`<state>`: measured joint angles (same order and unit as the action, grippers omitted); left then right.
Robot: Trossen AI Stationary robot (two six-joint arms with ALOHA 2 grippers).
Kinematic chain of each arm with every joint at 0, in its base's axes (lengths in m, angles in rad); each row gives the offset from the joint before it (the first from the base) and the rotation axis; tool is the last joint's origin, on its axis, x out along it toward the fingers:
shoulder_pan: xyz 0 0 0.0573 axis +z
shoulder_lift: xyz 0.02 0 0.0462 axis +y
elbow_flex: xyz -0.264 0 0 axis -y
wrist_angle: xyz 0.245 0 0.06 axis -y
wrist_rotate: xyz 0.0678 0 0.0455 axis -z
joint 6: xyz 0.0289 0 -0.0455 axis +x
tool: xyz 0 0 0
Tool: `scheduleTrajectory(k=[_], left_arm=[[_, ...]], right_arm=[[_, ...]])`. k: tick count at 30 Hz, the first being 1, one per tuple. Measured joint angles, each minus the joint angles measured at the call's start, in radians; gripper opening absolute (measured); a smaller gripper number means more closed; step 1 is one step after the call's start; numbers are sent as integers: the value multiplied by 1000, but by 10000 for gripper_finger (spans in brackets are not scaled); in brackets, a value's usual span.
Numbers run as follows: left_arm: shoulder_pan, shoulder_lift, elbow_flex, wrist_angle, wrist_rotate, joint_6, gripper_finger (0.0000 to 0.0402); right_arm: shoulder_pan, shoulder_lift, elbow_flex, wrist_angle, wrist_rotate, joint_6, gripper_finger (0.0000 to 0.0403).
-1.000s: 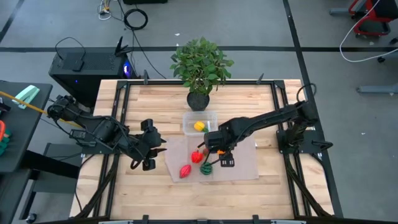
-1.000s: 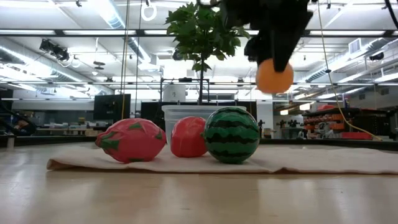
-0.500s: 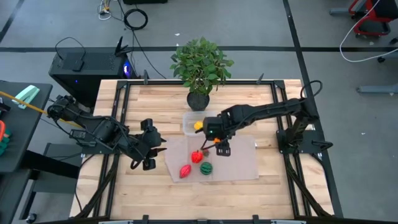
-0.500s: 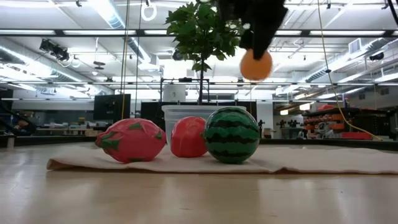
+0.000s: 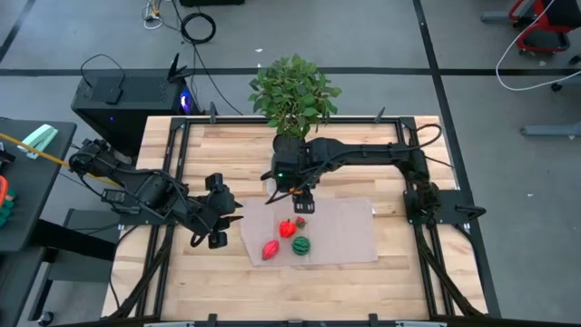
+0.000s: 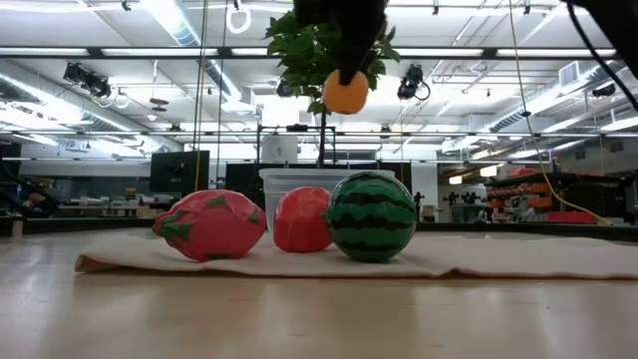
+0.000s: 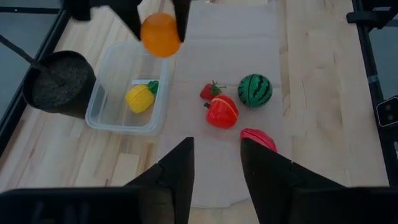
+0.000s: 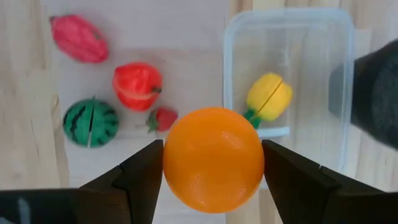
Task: Pick and placing Produce into tupperware
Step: Put the orange into the transparent bin
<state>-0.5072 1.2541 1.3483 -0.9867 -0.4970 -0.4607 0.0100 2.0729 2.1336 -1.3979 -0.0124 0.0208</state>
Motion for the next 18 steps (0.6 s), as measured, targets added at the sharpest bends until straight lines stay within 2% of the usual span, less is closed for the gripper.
scheduleTrajectory(k=[7,11,14,18], left_arm=[[-1,0,0,-14,0,-7,136],[-1,0,0,-22,0,-7,137],[-1,0,0,-23,1,-8,141],[-1,0,0,-33,1,-26,143]], right_arm=[[-2,73,52,16,15,43,256],[-5,86,52,40,98,138,255],[-20,95,49,23,188,306,255],[-53,97,49,39,223,519,255]])
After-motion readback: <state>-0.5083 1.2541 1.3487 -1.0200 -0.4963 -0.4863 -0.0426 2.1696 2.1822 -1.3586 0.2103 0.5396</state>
